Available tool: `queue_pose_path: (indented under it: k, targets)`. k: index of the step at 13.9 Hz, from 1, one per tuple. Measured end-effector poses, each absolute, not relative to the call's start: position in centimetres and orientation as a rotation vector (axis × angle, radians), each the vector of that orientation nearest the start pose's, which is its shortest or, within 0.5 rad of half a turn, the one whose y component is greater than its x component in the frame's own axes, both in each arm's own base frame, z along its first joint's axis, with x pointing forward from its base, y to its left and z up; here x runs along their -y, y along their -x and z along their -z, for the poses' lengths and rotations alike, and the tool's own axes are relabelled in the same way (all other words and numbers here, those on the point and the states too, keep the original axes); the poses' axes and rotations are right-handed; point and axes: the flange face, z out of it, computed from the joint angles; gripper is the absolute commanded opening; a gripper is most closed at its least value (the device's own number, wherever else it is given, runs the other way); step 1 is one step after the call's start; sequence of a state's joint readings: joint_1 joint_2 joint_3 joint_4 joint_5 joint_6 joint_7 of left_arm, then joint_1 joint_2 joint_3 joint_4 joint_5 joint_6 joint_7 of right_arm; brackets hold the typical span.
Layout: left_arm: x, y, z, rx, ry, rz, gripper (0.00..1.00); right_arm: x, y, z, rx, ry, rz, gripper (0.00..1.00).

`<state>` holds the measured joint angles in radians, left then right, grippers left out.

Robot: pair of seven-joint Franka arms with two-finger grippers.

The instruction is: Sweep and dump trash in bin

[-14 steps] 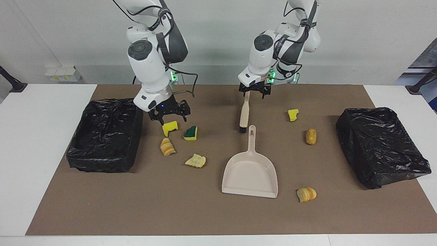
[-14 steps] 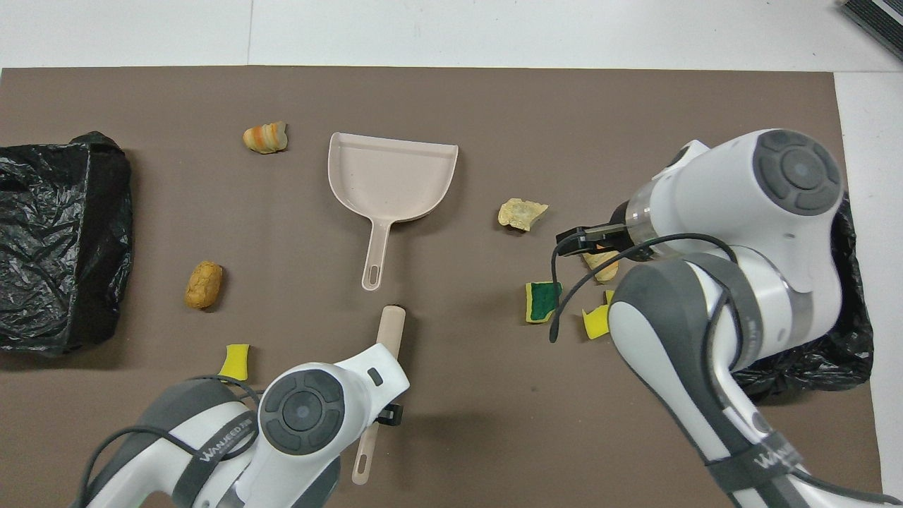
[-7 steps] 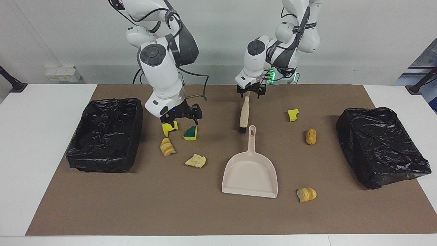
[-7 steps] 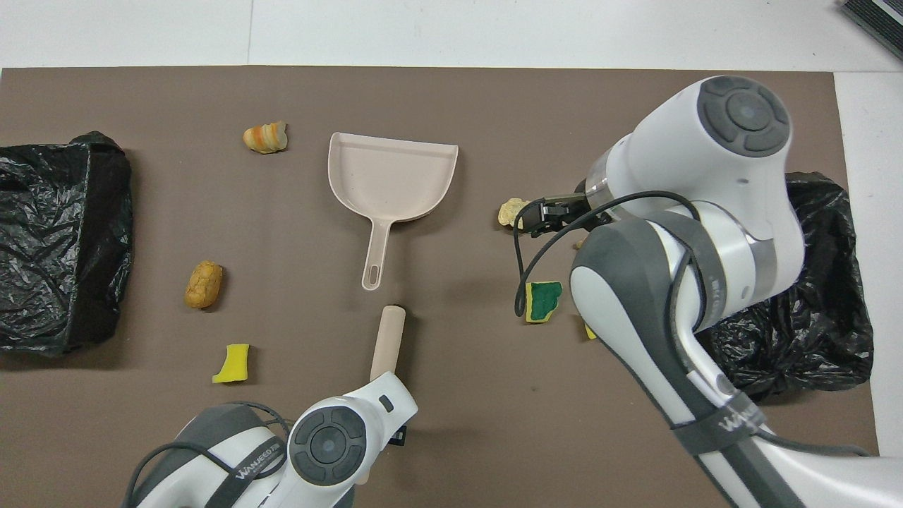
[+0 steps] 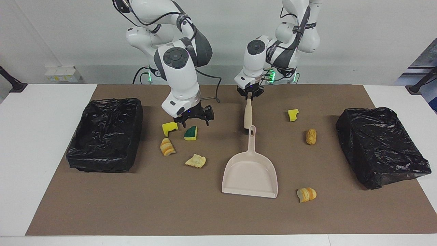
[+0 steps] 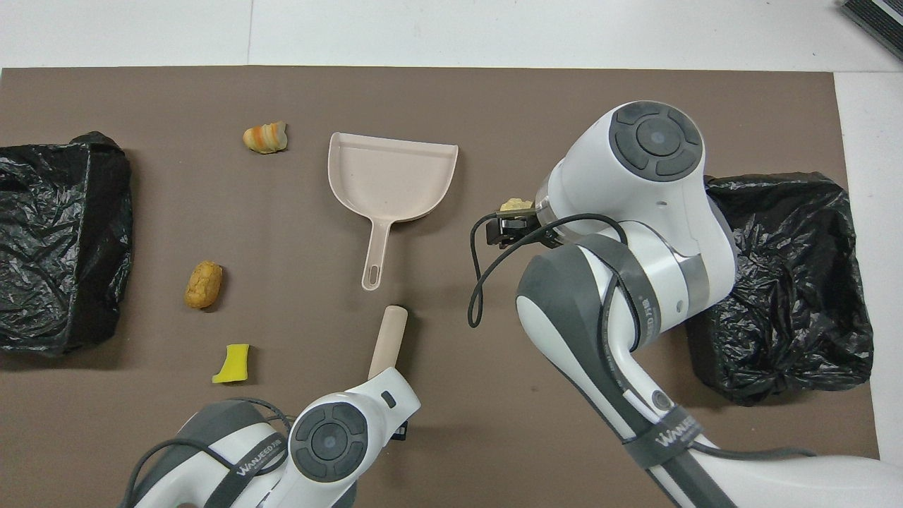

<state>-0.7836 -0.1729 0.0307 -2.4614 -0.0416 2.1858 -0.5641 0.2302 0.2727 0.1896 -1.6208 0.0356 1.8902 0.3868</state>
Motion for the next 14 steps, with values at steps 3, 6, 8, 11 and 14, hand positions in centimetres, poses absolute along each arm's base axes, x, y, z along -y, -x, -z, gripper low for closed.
queue_pose_path:
  k: [3, 6, 8, 11, 14]
  targets:
    - [28.6, -34.4, -36.4, -0.159, 3.073, -0.229, 0.00, -25.4, -59.0, -46.6, 0.023, 3.063, -0.051, 1.00]
    - [25.6, -36.7, -39.6, -0.041, 3.104, -0.196, 0.00, -25.7, -59.0, -46.7, 0.007, 3.059, -0.036, 1.00]
    - [22.3, -38.9, -42.2, -0.004, 3.128, -0.117, 0.00, -27.4, -58.6, -46.3, -0.024, 3.055, -0.025, 1.00]
    - [15.2, -43.9, -43.6, -0.046, 3.150, -0.059, 0.00, -31.7, -57.9, -43.8, -0.053, 3.085, 0.029, 1.00]
    - [9.0, -50.6, -44.8, -0.154, 3.135, 0.022, 0.00, -38.5, -57.8, -39.9, -0.122, 3.129, 0.134, 1.00]
